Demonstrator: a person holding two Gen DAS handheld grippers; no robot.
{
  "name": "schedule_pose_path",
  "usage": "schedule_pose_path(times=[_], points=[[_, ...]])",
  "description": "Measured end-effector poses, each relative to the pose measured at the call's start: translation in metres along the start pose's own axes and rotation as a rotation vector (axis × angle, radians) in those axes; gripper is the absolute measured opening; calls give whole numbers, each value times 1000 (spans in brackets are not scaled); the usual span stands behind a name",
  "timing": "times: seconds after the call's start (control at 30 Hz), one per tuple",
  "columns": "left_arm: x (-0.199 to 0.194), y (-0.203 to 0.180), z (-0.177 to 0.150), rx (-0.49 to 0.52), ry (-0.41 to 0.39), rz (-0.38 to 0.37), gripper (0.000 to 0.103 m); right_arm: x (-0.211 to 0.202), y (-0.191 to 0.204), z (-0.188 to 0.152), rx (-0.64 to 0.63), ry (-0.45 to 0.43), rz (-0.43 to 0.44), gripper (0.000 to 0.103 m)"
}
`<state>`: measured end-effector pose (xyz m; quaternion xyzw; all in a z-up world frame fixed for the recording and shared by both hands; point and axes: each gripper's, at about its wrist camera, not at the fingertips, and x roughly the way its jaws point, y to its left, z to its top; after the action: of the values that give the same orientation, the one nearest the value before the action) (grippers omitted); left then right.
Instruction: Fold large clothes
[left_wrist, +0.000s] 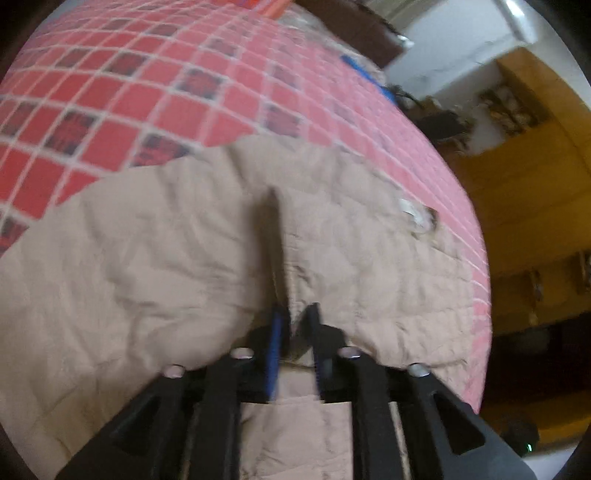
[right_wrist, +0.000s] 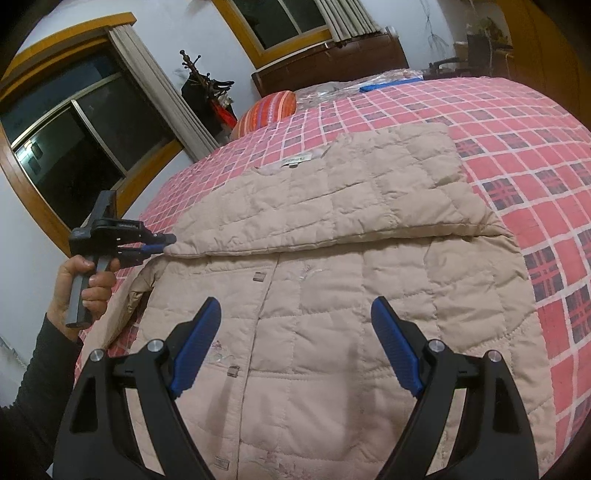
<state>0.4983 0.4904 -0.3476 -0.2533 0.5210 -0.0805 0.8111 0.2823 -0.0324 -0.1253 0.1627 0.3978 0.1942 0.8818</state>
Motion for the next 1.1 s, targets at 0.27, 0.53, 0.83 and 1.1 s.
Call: schedule_pose_path(times=[0.27,0.53,0.83,1.1], points=[[-21,-59,-6,132,-100,-115,58,5,11,2,-9,2,15,86],[33,-16,-12,59,-20,-27,39,2,9,-3,-10,12,8,87],[-82,40,-66,-37,-207,-141,79,3,24,-1,-31,17,62,87],[-178,174,-185,-454,-396,-115,80,15,69,-6,-111,51,170,88]])
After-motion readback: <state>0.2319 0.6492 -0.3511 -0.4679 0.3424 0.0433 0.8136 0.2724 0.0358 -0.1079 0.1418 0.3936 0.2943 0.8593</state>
